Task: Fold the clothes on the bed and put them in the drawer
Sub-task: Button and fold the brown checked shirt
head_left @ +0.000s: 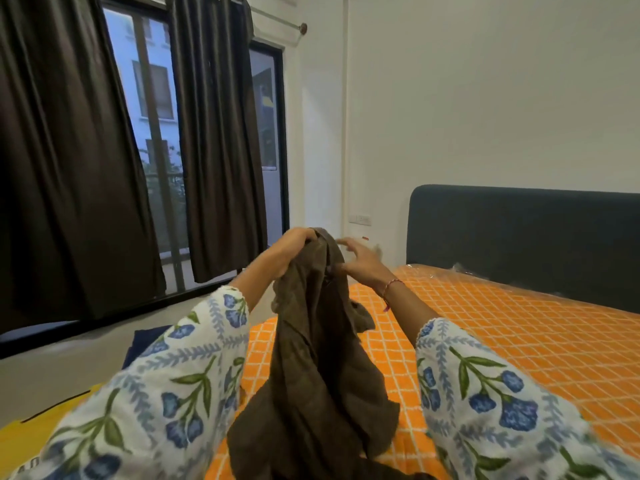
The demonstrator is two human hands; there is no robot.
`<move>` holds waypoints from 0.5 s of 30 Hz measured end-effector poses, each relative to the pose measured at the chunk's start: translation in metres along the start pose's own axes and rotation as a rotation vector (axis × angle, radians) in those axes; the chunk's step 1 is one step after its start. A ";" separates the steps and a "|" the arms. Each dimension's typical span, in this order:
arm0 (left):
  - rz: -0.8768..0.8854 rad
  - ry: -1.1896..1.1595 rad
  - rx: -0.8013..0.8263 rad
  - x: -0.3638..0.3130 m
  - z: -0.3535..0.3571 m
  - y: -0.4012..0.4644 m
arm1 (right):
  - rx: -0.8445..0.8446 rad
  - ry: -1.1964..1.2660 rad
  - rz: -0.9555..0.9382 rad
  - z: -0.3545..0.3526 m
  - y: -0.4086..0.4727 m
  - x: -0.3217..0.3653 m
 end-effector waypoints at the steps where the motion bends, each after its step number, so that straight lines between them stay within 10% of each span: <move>1: 0.010 0.003 0.005 -0.005 -0.005 -0.001 | 0.113 0.049 0.006 0.011 -0.003 0.001; 15: 0.183 0.308 -0.009 -0.012 -0.046 0.016 | -0.615 -0.029 0.251 -0.088 -0.021 -0.026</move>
Point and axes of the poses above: each hand's wrist, its own y-axis towards the middle knuckle, its own z-axis out of the palm, x = y × z, the point moved 6 cm from there along y, towards the middle knuckle, and after that the axes turned 3 degrees about x, right-handed, at the moved point
